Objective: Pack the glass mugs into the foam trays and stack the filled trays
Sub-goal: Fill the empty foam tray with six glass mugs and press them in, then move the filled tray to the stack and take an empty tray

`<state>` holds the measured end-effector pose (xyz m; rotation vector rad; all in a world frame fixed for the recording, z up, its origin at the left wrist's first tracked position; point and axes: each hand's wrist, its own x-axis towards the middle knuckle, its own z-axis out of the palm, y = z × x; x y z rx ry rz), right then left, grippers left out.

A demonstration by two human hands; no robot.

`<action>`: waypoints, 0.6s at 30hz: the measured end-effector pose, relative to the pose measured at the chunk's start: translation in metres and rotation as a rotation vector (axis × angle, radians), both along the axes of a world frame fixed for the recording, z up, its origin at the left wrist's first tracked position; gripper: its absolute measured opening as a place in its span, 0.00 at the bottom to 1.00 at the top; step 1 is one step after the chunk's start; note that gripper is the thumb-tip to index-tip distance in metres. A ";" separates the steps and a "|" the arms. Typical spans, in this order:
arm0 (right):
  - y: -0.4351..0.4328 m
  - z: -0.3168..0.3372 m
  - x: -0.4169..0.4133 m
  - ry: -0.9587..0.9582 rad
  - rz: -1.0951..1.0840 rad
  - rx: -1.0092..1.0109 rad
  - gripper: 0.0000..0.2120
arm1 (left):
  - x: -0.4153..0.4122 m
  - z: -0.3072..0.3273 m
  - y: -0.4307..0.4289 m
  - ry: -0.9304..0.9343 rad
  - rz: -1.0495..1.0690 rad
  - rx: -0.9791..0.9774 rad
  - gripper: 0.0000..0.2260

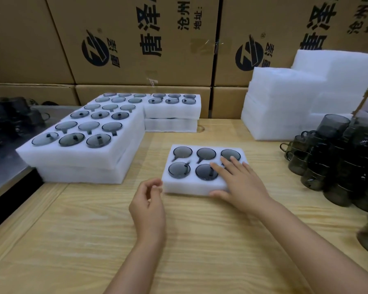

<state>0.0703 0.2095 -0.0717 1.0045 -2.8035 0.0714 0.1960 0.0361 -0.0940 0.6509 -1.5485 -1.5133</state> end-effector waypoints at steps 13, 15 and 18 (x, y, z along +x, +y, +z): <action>-0.129 0.004 -0.115 -0.005 0.058 -0.046 0.37 | -0.008 -0.008 -0.007 -0.039 -0.044 0.055 0.15; -0.142 0.005 -0.125 0.000 0.066 -0.032 0.37 | -0.008 -0.008 -0.008 -0.035 -0.053 0.055 0.14; -0.154 0.005 -0.136 0.017 0.088 -0.020 0.37 | -0.010 -0.005 -0.007 -0.028 -0.061 0.057 0.14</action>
